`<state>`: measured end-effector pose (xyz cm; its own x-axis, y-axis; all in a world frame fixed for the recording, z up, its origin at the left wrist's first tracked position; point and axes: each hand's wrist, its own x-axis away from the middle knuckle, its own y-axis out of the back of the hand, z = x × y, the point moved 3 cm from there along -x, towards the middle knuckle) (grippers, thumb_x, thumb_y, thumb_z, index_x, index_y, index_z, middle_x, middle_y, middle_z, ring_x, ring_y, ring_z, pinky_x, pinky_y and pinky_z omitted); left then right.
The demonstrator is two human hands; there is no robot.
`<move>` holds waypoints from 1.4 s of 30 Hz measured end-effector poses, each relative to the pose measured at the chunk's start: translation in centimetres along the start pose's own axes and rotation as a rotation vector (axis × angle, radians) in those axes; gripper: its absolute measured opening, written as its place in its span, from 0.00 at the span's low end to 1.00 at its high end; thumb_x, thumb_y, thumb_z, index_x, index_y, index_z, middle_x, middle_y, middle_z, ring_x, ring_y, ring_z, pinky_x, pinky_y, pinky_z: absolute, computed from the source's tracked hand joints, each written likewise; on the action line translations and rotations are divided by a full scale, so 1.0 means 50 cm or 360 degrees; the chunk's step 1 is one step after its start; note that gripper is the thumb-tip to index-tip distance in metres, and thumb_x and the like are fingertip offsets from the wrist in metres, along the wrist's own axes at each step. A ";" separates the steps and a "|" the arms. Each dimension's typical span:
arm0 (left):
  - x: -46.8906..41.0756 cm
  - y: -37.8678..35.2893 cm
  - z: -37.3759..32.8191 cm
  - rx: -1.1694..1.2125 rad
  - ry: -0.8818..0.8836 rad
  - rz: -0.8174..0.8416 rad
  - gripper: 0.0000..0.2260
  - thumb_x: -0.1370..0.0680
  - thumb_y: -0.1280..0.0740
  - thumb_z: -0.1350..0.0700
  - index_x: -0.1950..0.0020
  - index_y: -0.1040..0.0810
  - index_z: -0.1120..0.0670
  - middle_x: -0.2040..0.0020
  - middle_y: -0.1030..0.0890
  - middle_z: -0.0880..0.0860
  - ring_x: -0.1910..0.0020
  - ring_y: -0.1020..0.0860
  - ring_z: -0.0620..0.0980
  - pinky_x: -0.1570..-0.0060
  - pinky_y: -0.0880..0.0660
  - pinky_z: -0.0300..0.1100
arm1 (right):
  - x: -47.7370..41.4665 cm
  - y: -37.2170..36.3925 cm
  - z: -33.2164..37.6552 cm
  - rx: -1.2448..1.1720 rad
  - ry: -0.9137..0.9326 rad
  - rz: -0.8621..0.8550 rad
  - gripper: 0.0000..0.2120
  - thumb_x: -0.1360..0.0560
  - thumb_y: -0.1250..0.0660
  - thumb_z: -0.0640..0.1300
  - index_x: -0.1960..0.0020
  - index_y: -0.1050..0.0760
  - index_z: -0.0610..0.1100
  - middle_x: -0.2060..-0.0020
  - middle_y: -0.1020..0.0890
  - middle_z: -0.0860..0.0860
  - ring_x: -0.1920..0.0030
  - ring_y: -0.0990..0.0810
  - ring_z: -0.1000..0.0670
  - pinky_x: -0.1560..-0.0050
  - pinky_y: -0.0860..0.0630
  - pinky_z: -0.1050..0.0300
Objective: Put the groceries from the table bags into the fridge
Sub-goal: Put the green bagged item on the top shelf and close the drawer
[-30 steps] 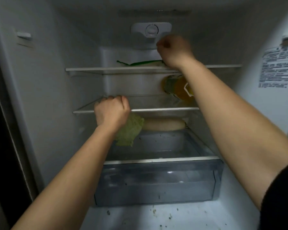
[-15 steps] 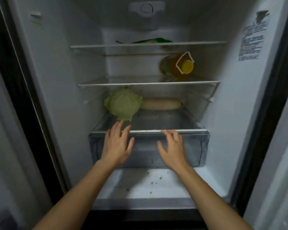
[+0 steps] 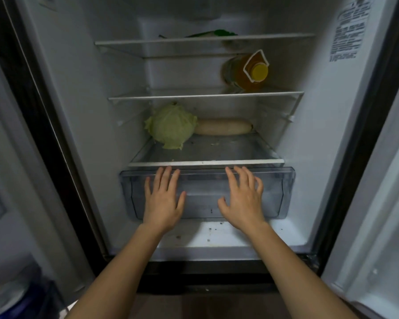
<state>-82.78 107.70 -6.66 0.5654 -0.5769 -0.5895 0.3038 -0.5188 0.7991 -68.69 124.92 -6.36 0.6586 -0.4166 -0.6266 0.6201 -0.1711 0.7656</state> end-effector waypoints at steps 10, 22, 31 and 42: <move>0.097 0.073 -0.040 0.0029 0.0061 -0.0173 0.25 0.19 0.48 0.43 0.25 0.34 0.53 0.24 0.33 0.55 0.22 0.42 0.55 0.25 0.47 0.62 | 0.096 0.067 0.022 -0.0047 0.0017 -0.0125 0.38 0.32 0.30 0.49 0.24 0.35 0.43 0.27 0.32 0.43 0.25 0.40 0.42 0.29 0.40 0.40; 0.197 0.137 -0.076 -0.0061 0.0090 -0.0115 0.25 0.19 0.48 0.44 0.23 0.36 0.52 0.23 0.36 0.53 0.21 0.44 0.54 0.24 0.48 0.60 | 0.187 0.123 0.032 -0.0101 0.0047 -0.0229 0.37 0.33 0.30 0.46 0.25 0.35 0.43 0.28 0.31 0.42 0.25 0.38 0.41 0.30 0.40 0.39; 0.248 0.201 -0.074 -0.0073 0.0177 -0.0086 0.27 0.19 0.50 0.42 0.24 0.34 0.54 0.23 0.35 0.56 0.23 0.40 0.56 0.26 0.42 0.60 | 0.208 0.142 0.043 -0.0125 0.0087 -0.0145 0.33 0.27 0.32 0.48 0.24 0.35 0.42 0.23 0.37 0.39 0.22 0.41 0.38 0.26 0.45 0.39; 0.509 0.466 0.041 -0.0441 0.0311 -0.0334 0.25 0.19 0.44 0.44 0.25 0.31 0.55 0.23 0.36 0.60 0.23 0.38 0.60 0.28 0.42 0.65 | 0.335 0.198 0.333 -0.0556 0.0220 -0.0122 0.33 0.21 0.41 0.57 0.21 0.40 0.43 0.20 0.43 0.40 0.21 0.45 0.40 0.25 0.46 0.40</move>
<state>-62.89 79.64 -3.28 0.5961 -0.3318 -0.7312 0.6085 -0.4075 0.6810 -58.63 101.39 -6.85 0.6412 -0.2858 -0.7122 0.7620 0.1276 0.6349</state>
